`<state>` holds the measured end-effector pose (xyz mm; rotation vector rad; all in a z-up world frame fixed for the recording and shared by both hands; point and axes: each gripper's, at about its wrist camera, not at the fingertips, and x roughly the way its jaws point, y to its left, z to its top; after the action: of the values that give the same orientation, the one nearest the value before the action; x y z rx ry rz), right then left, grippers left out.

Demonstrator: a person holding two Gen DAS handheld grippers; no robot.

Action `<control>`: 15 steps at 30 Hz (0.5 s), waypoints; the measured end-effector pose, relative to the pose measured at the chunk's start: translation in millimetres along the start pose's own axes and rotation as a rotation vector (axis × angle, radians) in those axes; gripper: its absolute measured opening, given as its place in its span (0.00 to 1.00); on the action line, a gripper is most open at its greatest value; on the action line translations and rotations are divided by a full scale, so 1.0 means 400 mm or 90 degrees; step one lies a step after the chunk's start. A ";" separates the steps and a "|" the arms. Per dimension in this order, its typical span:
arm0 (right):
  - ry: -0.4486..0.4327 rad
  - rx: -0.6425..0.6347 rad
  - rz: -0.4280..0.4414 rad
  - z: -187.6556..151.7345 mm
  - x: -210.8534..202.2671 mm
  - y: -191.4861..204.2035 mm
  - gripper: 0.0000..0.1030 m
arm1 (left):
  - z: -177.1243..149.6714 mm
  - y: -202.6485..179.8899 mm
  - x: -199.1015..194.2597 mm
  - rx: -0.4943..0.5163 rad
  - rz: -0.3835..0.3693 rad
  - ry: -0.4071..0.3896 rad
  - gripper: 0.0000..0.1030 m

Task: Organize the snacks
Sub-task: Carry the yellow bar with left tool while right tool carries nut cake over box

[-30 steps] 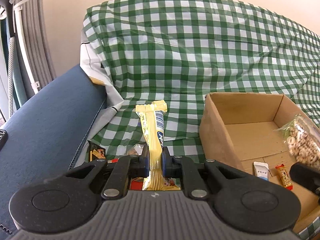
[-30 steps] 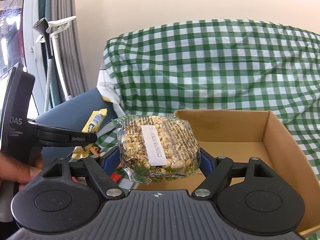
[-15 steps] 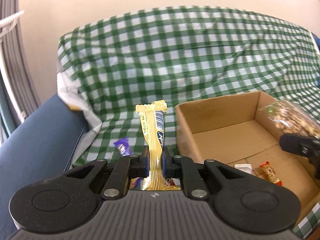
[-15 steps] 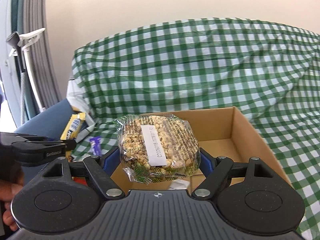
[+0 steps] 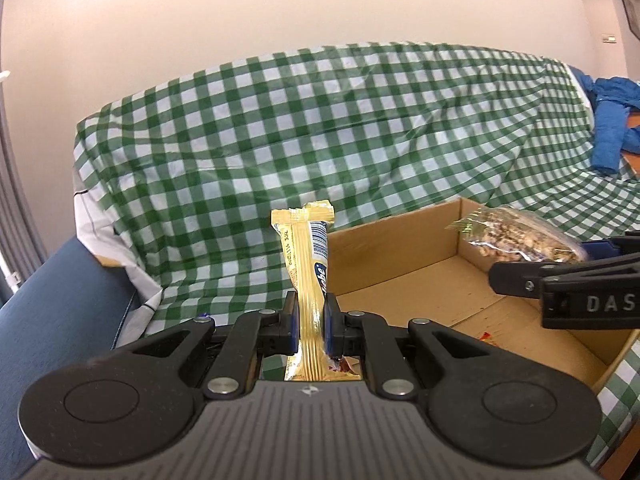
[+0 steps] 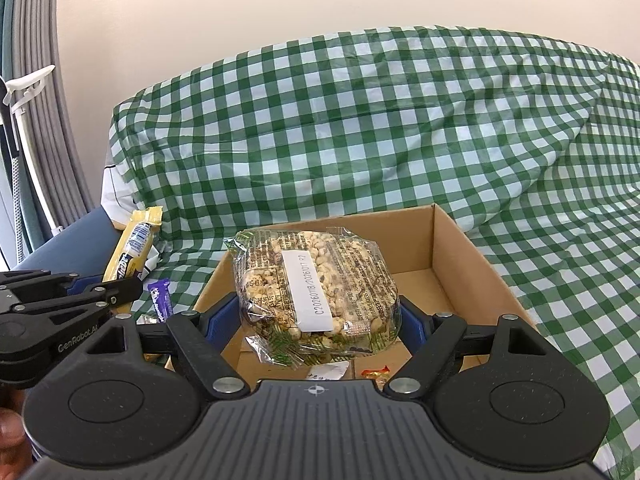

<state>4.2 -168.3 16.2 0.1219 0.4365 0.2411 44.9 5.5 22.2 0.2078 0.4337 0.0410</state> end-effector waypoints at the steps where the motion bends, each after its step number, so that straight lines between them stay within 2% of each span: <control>1: -0.001 0.001 -0.003 0.000 -0.001 -0.001 0.79 | 0.000 -0.004 -0.002 0.003 -0.003 -0.004 0.12; 15: -0.026 0.014 -0.065 -0.006 -0.017 0.001 0.79 | -0.002 -0.037 -0.020 0.020 -0.056 -0.037 0.12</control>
<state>-2.7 -169.3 17.0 0.1259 0.4033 0.1339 37.1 -9.6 21.9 0.2208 0.3859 -0.0580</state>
